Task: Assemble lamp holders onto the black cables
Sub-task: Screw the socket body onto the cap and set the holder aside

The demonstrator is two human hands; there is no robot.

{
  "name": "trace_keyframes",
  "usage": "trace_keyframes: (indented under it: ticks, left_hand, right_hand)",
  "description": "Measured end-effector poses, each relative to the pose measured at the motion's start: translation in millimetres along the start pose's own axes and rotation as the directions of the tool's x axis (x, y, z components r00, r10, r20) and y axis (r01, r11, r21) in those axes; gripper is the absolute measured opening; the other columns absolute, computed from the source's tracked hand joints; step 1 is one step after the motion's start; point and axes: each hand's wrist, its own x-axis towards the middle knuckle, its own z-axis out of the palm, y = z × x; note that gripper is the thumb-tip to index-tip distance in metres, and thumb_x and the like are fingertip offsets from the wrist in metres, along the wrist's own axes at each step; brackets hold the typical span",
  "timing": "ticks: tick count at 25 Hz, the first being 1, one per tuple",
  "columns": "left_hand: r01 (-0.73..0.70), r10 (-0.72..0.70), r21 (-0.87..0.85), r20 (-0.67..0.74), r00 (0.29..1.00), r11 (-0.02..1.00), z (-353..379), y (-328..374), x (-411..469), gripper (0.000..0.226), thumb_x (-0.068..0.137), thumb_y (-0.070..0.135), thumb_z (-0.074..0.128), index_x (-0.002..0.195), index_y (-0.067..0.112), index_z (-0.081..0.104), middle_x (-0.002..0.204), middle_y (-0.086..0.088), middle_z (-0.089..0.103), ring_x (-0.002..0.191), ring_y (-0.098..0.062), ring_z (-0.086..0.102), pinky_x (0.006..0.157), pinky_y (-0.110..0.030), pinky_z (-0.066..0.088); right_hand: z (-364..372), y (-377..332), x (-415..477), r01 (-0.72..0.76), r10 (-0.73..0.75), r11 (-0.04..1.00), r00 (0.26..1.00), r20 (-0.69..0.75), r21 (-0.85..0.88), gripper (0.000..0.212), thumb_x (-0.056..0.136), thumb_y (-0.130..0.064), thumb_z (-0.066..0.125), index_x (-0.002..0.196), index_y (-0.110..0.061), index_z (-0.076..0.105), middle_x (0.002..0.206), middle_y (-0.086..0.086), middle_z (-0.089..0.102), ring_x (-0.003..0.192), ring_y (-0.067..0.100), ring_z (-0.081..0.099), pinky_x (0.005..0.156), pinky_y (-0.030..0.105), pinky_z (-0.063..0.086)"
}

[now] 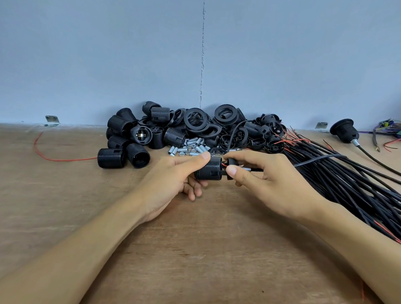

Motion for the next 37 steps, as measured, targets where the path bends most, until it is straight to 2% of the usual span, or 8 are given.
trace_keyframes:
  ticks: [5, 10, 13, 19, 21, 29, 34, 37]
  left_hand:
    - [-0.007, 0.007, 0.06, -0.002, 1.0, 0.998, 3, 1, -1, 0.04, 0.084, 0.057, 0.062, 0.084, 0.02, 0.08, 0.079, -0.01, 0.071, 0.06, -0.018, 0.059, 0.05, -0.024, 0.047]
    - [-0.011, 0.014, 0.095, -0.039, 0.999, 0.995, 6, 0, 0, 0.037, 0.1, 0.045, 0.055, 0.093, 0.014, 0.073, 0.078, -0.006, 0.071, 0.058, -0.018, 0.059, 0.047, -0.024, 0.044]
    - [-0.001, 0.005, 0.096, -0.037, 0.999, 0.995, 7, 0, 0, 0.04, 0.103, 0.043, 0.052, 0.096, 0.008, 0.071, 0.078, -0.005, 0.071, 0.058, -0.017, 0.058, 0.048, -0.024, 0.044]
    - [-0.033, 0.043, 0.143, -0.064, 0.997, 0.989, 10, -1, 0, 0.033, 0.104, 0.041, 0.052, 0.093, 0.017, 0.072, 0.077, -0.003, 0.071, 0.057, -0.017, 0.059, 0.047, -0.024, 0.044]
    - [-0.038, 0.051, 0.158, -0.076, 0.996, 0.987, 11, -1, 0, 0.032, 0.104, 0.041, 0.052, 0.093, 0.018, 0.072, 0.075, 0.0, 0.071, 0.056, -0.016, 0.059, 0.046, -0.023, 0.044]
    - [-0.072, 0.103, 0.237, -0.123, 0.987, 0.969, 13, -5, -3, 0.031, 0.103, 0.044, 0.054, 0.103, 0.018, 0.071, 0.075, 0.006, 0.073, 0.057, -0.014, 0.062, 0.048, -0.022, 0.045]
    - [-0.093, 0.121, 0.234, -0.109, 0.987, 0.968, 11, -7, -4, 0.029, 0.103, 0.042, 0.055, 0.1, 0.02, 0.074, 0.078, 0.004, 0.073, 0.057, -0.012, 0.062, 0.049, -0.023, 0.046]
    - [-0.077, 0.101, 0.225, -0.096, 0.99, 0.971, 11, -8, -3, 0.034, 0.103, 0.045, 0.052, 0.096, 0.019, 0.073, 0.071, 0.006, 0.069, 0.056, -0.012, 0.06, 0.049, -0.022, 0.045]
  right_hand:
    - [-1, 0, 0, 0.004, -0.005, 0.998, 1.0, 0.015, 0.069, 0.026, 0.096, -0.033, 0.064, 0.12, -0.026, 0.071, 0.094, -0.019, 0.07, 0.085, 0.0, 0.066, 0.084, 0.028, 0.058]
    - [-1, 0, 0, 0.001, -0.002, 0.994, 1.0, 0.012, 0.106, 0.022, 0.096, -0.028, 0.065, 0.117, -0.025, 0.071, 0.092, -0.016, 0.07, 0.082, 0.003, 0.067, 0.083, 0.027, 0.058]
    - [-2, 0, 1, -0.019, 0.016, 0.989, 1.0, 0.022, 0.149, 0.02, 0.097, -0.024, 0.064, 0.115, -0.024, 0.071, 0.093, -0.009, 0.07, 0.079, 0.015, 0.069, 0.08, 0.023, 0.057]
    - [-2, -2, 1, -0.033, 0.03, 0.989, 0.999, 0.022, 0.142, 0.021, 0.094, -0.025, 0.068, 0.114, -0.025, 0.073, 0.093, -0.011, 0.072, 0.077, 0.008, 0.069, 0.081, 0.03, 0.058]
    - [-2, -2, 1, -0.042, 0.04, 0.987, 0.999, 0.014, 0.155, 0.021, 0.094, -0.025, 0.068, 0.114, -0.024, 0.073, 0.093, -0.01, 0.073, 0.078, 0.011, 0.071, 0.083, 0.03, 0.058]
    - [1, -8, -1, -0.066, 0.069, 0.978, 0.998, -0.01, 0.197, 0.023, 0.089, -0.022, 0.073, 0.112, -0.018, 0.074, 0.09, -0.008, 0.076, 0.081, 0.008, 0.074, 0.083, 0.016, 0.053]
    - [6, -11, -1, -0.085, 0.095, 0.975, 0.995, -0.037, 0.203, 0.028, 0.087, -0.02, 0.076, 0.115, -0.016, 0.074, 0.098, -0.005, 0.076, 0.088, 0.006, 0.073, 0.093, 0.025, 0.054]
    - [7, -10, -2, -0.086, 0.099, 0.971, 0.994, -0.048, 0.224, 0.027, 0.087, -0.019, 0.075, 0.114, -0.014, 0.074, 0.097, -0.002, 0.076, 0.082, 0.009, 0.074, 0.087, 0.023, 0.054]
